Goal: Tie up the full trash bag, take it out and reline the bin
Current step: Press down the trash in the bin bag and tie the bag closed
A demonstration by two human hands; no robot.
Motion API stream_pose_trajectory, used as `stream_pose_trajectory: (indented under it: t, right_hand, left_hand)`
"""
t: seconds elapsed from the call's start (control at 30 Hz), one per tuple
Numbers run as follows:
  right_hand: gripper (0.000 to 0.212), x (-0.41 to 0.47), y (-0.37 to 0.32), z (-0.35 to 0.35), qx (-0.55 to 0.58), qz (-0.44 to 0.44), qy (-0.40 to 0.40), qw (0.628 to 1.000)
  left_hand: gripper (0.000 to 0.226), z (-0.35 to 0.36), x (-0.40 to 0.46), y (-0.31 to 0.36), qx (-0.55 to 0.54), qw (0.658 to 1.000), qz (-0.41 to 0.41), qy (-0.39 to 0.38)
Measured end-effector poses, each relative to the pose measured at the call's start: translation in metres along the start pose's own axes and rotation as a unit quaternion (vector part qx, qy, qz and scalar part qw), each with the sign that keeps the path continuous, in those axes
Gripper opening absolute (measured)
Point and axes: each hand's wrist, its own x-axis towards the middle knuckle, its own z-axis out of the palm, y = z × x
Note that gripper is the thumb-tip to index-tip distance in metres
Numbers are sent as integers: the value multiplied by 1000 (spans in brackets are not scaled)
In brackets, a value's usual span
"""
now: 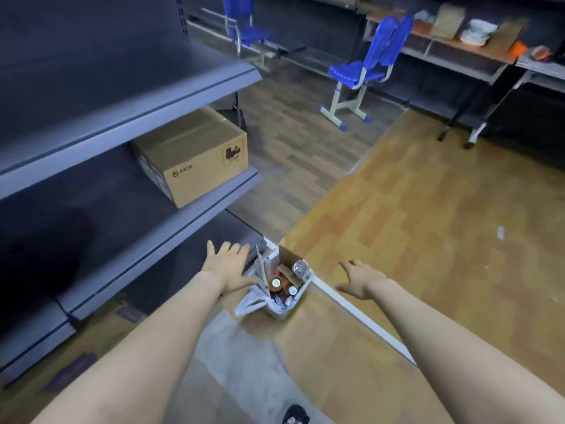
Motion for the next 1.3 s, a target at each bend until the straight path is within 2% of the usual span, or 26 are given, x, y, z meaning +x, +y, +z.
stream_pose_trajectory:
  t: [0.17,0.43,0.6,0.67,0.77,0.87,0.93,1.0,1.17,1.3]
  right_hand:
    - [68,66,-6,42,22,-12,-2,1000]
    - [65,192,-6,184,-9,-11,5,1000]
    - [67,273,-9,281,-24,-31,46,998]
    - [66,299,-13,316,-49,-50,88,994]
    - [63,331,-19,362,-49,-67,175,981]
    - [69,355,-20,400,-33,-82,240,967]
    - [72,364,-19,415,-10,-80,275,958]
    - [66,370,-20,418,9,-81,314,946]
    - [45,369,-26,405,-19,-102,332,937]
    - [41,369,-40,412,-87,-136,365,917]
  left_hand:
    - [86,62,54,-15,12,999,-4,-41]
    - [78,232,174,-3,49,995,73,-40]
    - [59,339,229,-3,97,982,156,46]
    - [54,380,245,-3,123,968,200,90]
    - [50,430,270,0,111,956,223,152]
    - [50,463,283,10,129,937,219,241]
    - [54,475,286,19,102,928,208,290]
    - [52,485,284,30,77,921,201,326]
    - [51,493,257,48,39,936,182,300]
    - [56,489,252,47,1,948,158,275]
